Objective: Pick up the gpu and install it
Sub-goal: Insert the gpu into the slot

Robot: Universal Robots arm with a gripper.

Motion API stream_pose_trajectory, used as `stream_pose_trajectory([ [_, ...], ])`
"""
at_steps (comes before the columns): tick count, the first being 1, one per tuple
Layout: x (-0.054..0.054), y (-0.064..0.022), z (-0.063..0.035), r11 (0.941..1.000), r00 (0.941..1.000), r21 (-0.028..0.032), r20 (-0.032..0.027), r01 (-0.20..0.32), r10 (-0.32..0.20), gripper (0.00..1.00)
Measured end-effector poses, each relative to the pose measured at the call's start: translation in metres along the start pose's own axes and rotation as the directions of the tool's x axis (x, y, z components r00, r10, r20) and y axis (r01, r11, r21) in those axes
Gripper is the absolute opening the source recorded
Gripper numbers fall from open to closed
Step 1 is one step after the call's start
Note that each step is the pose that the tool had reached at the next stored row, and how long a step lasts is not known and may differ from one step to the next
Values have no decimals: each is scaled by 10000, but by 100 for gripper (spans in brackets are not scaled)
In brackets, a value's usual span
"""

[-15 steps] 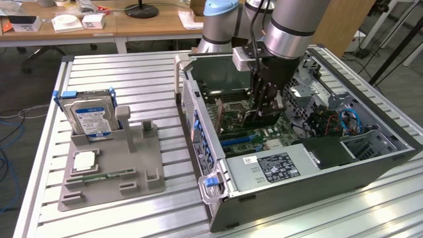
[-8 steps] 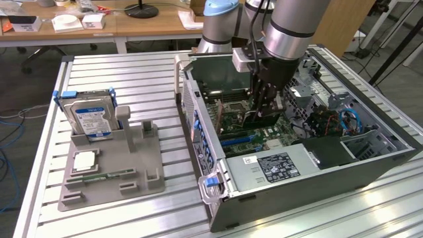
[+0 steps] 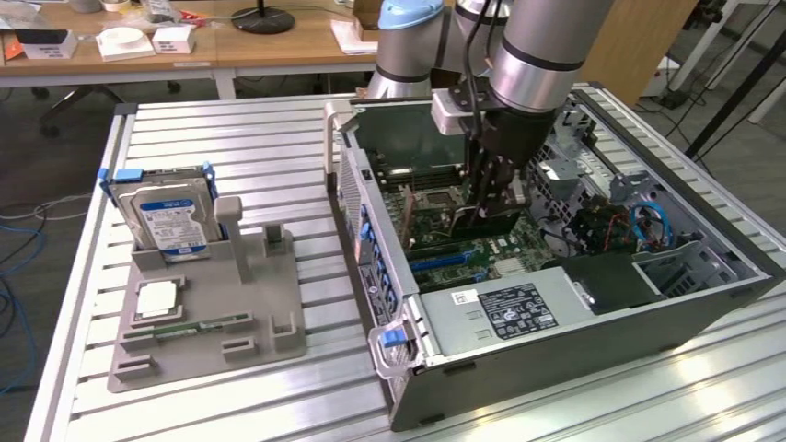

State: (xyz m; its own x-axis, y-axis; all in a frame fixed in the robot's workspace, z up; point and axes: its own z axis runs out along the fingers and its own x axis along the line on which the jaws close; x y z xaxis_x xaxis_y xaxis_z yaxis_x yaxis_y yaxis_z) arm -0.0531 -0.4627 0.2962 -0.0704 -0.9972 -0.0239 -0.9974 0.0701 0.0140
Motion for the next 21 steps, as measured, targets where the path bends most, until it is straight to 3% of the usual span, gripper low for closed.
stream_pose_trajectory([
  [15, 6, 34, 155, 10000, 10000, 20, 3, 0, 0, 26],
  [21, 13, 110, 204, 10000, 10000, 55, 5, 6, -6, 26],
])
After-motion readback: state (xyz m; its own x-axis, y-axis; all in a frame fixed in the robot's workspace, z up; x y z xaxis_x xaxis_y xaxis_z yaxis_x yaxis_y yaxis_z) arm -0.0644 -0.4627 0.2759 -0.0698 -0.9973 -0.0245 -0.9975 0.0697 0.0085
